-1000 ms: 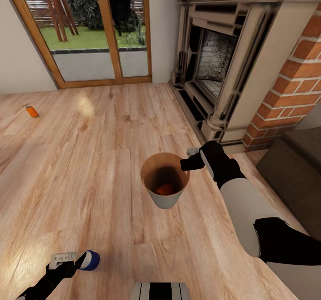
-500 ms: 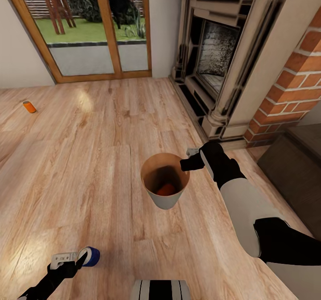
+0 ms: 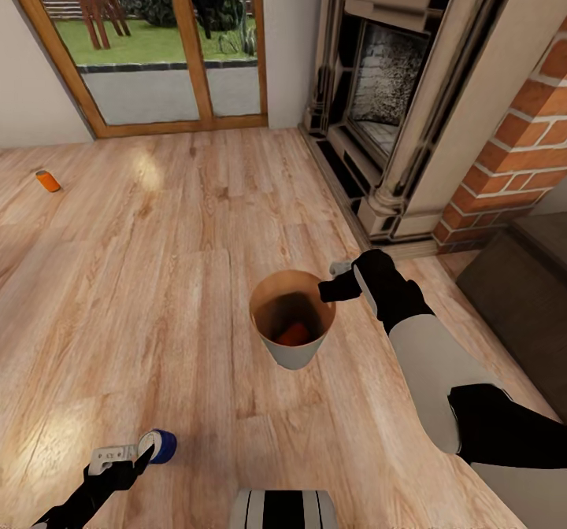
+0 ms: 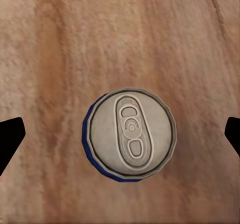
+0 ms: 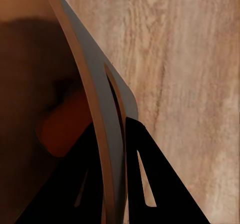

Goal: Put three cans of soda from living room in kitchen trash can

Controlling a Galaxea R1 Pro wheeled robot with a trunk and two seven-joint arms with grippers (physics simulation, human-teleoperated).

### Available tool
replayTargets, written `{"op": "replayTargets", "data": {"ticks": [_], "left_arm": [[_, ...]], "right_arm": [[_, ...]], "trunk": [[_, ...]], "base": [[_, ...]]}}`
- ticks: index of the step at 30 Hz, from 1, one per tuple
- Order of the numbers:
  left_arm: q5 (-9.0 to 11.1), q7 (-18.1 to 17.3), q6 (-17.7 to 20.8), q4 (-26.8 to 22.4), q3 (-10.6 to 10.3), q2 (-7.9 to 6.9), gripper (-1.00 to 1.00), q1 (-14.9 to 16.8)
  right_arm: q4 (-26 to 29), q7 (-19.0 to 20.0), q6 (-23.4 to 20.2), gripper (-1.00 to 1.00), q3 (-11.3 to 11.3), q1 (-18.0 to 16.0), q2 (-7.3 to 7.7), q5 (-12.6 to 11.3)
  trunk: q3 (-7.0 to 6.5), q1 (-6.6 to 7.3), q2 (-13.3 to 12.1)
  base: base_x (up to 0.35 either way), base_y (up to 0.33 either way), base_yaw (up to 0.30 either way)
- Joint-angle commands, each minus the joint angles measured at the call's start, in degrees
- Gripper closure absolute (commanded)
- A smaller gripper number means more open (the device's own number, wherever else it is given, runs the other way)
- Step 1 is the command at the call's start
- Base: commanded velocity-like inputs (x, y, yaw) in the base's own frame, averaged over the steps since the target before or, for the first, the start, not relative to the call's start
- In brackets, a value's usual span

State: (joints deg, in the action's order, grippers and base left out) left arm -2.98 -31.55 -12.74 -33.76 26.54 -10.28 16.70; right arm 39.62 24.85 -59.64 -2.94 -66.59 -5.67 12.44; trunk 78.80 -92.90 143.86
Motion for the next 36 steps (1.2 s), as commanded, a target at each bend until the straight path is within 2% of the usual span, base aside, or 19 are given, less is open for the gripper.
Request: {"op": "replayTargets", "data": {"ticks": [1,36], "left_arm": [[0.0,0.0,0.0,0.0,0.0,0.0,-1.0,0.0],[0.2,0.0,-0.1,-0.1,0.0,0.09,-1.0,0.0]], "right_arm": [[0.0,0.5,-0.4,1.0,0.1,0.0,-0.02,-2.2],[0.0,0.5,-0.4,1.0,-0.2,0.1,0.03,-1.8]], "trunk": [[0.22,-0.01,0.0],[0.44,-0.04,0.0]], "base": [[0.0,0.0,0.0],[0.035,-0.001,0.0]]}}
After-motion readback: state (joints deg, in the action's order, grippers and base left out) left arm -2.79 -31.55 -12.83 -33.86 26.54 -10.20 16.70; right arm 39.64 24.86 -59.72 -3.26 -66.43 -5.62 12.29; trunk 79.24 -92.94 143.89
